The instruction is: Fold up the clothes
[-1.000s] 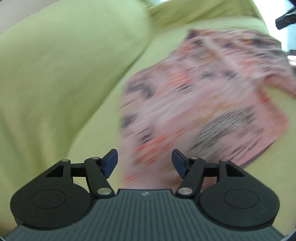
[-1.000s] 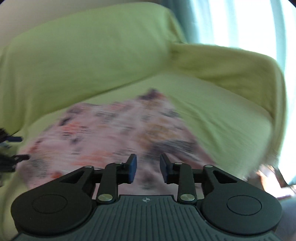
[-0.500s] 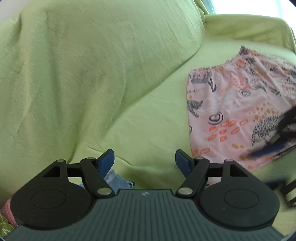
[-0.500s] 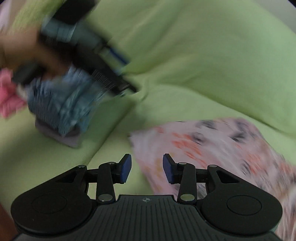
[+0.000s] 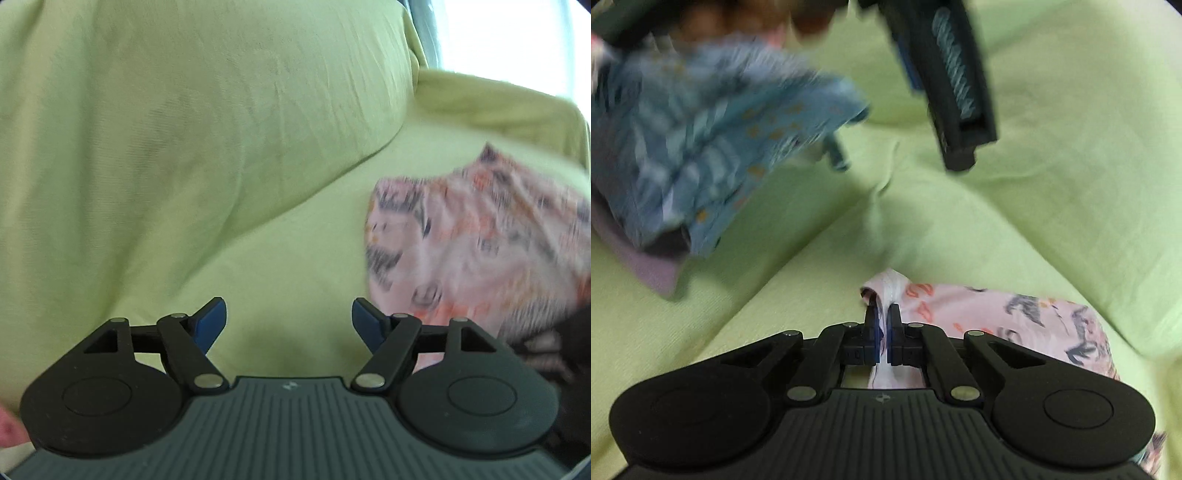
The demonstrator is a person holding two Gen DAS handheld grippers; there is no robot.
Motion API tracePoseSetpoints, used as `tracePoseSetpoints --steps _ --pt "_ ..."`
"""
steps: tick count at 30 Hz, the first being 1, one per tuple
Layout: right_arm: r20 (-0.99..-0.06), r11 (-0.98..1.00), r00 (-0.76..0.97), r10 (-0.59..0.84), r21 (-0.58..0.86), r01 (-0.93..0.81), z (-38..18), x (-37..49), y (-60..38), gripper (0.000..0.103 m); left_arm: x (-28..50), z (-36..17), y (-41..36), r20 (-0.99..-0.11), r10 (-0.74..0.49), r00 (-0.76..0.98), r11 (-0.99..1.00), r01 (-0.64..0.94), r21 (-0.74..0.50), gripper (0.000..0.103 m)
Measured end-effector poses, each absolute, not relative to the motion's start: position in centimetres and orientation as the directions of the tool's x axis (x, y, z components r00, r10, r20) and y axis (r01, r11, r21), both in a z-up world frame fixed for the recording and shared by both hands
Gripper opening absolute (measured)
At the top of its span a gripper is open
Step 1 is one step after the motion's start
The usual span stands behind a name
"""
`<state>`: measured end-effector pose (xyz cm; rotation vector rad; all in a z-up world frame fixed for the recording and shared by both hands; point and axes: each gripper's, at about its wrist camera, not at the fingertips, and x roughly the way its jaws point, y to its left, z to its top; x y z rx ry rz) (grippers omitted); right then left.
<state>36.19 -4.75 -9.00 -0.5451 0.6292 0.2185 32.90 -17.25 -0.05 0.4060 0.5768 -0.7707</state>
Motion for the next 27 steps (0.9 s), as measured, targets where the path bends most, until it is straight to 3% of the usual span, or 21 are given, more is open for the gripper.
tracePoseSetpoints --steps 9,12,13,15,16,20,23,27 --pt "-0.520 0.986 0.853 0.044 -0.115 -0.121 -2.3 30.2 -15.2 0.002 43.6 -3.8 -31.4 -0.678 -0.681 0.277 0.587 0.760 -0.278 0.055" --pt "-0.519 0.995 0.854 0.037 -0.056 -0.077 -2.2 29.1 -18.2 0.002 45.7 -5.8 -35.7 -0.723 -0.660 0.206 0.588 0.740 -0.326 0.050" --pt "-0.521 0.997 0.853 0.039 -0.039 -0.070 -2.2 28.9 -19.1 0.002 45.9 -6.4 -36.8 -0.741 -0.641 0.199 0.593 0.741 -0.315 0.045" --pt "-0.523 0.998 0.851 0.047 -0.003 -0.057 -2.1 28.1 -20.9 0.002 45.9 -7.2 -38.5 -0.774 -0.601 0.199 0.597 0.756 -0.269 0.008" --pt "-0.523 0.999 0.851 0.052 0.013 -0.052 -2.2 27.9 -21.6 0.002 45.6 -7.2 -38.9 -0.782 -0.583 0.220 0.603 0.762 -0.235 0.000" --pt "-0.504 0.995 0.860 0.087 0.087 -0.050 -1.7 26.7 -24.1 0.002 43.7 -4.6 -39.2 -0.763 -0.583 0.277 0.608 0.772 -0.184 0.000" --pt "-0.462 0.982 0.880 0.113 0.187 -0.028 -1.2 25.7 -26.7 0.002 41.4 -0.6 -40.1 -0.714 -0.641 0.281 0.583 0.784 -0.214 0.000" --pt "-0.363 0.953 0.932 0.011 0.287 0.101 1.2 20.1 -32.3 0.002 38.7 4.0 -43.2 -0.632 -0.726 0.269 0.546 0.785 -0.293 0.000"
